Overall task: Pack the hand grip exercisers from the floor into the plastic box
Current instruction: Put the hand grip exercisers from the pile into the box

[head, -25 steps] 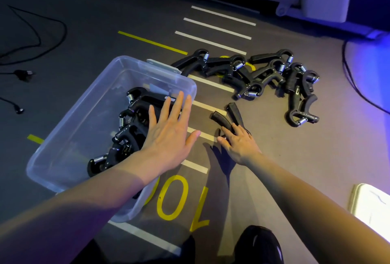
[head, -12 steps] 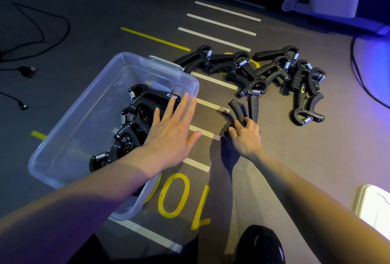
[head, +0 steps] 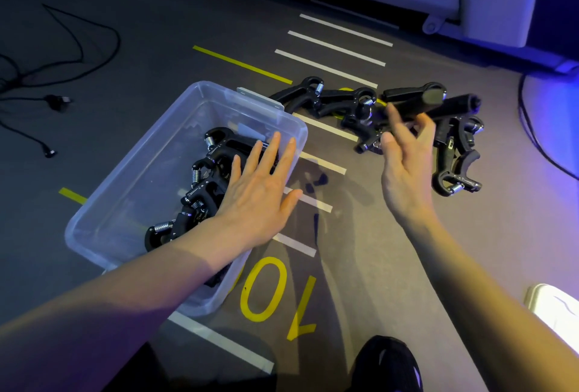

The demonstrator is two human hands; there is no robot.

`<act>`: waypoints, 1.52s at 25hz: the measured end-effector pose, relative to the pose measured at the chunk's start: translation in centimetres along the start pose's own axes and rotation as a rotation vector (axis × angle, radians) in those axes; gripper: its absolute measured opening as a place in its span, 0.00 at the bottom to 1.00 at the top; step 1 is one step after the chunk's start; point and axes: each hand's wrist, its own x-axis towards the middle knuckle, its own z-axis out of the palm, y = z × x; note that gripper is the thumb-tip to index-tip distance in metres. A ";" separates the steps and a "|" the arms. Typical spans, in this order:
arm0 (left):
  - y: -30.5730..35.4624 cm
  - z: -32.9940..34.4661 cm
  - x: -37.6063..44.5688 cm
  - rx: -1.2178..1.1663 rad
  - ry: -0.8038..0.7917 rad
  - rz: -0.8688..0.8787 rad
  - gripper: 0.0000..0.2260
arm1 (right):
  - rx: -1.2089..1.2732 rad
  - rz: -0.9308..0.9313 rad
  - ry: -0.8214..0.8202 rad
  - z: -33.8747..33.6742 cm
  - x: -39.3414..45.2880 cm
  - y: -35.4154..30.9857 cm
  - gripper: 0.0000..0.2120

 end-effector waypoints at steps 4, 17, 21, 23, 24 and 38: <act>-1.5 -1.0 -0.7 -0.062 0.174 -0.107 0.37 | 0.095 -0.149 -0.092 1.7 -1.6 -4.5 0.23; -10.8 -1.6 -5.3 -0.545 0.383 -0.160 0.23 | 0.402 -0.047 -0.819 11.6 -8.4 -7.9 0.26; -11.8 -0.9 -5.7 -0.504 0.402 -0.181 0.17 | 0.230 -0.100 -0.769 13.1 -8.8 -7.6 0.22; -12.0 -0.7 -5.8 -0.451 0.428 -0.181 0.15 | 0.092 -0.164 -0.642 13.6 -9.1 -7.6 0.19; -12.1 -0.6 -5.7 -0.432 0.429 -0.190 0.14 | 0.063 -0.182 -0.589 13.6 -9.3 -7.7 0.17; -14.0 0.8 -5.3 -0.220 0.190 -0.167 0.26 | -0.564 -0.192 -1.164 17.1 -7.7 -9.3 0.15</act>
